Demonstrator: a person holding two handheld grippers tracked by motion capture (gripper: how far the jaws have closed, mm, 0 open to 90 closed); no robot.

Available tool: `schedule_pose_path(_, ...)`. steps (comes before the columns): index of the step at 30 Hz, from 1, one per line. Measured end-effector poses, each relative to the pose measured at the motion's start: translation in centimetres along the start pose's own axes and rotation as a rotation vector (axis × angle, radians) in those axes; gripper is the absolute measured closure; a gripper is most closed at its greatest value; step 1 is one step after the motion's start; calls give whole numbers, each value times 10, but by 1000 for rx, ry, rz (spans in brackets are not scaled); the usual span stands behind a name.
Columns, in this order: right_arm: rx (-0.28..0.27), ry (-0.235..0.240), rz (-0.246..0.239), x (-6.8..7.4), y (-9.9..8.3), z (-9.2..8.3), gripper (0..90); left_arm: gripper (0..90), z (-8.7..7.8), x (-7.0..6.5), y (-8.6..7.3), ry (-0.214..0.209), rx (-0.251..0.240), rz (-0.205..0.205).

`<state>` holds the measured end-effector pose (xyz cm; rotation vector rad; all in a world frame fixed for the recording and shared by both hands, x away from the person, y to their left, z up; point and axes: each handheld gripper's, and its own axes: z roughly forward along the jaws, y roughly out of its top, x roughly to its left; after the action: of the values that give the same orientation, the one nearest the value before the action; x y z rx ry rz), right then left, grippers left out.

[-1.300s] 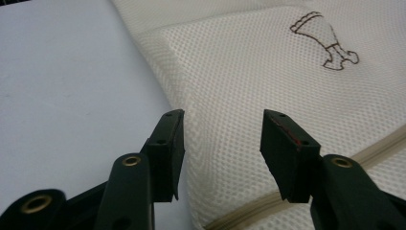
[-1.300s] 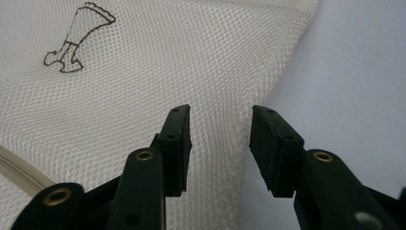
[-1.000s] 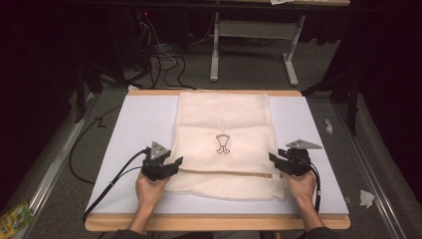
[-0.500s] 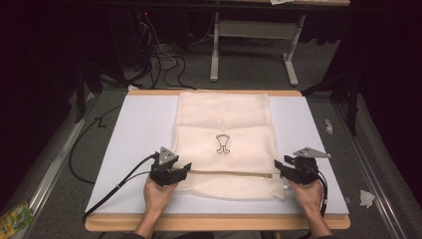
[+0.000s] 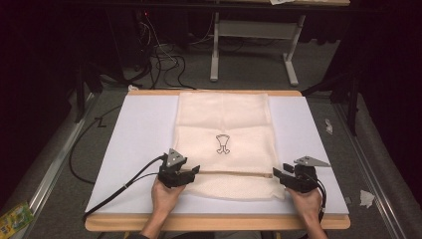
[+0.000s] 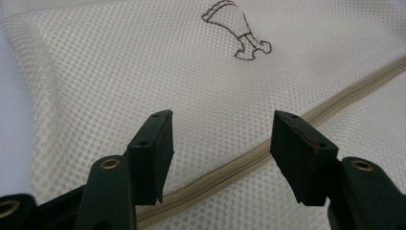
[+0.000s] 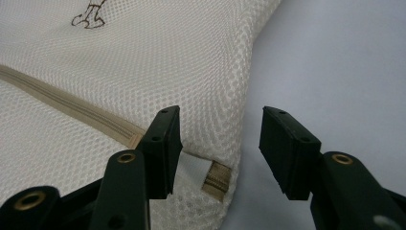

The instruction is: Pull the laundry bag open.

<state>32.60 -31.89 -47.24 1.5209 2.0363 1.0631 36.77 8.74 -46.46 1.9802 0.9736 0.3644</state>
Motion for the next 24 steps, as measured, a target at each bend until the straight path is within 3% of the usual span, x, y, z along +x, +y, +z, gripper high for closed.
schedule_pose_path(6,1,14,9,-2,-4,1,514,415,6,-13,12,-36,-6,11)
schedule_pose_path(11,8,52,8,-3,-4,2,627,416,16,-30,25,-61,6,49)
schedule_pose_path(18,40,57,-27,-1,-3,4,730,417,36,-53,40,-109,24,72)
schedule_pose_path(24,53,51,-78,1,-1,5,819,430,54,-76,49,-152,67,124)
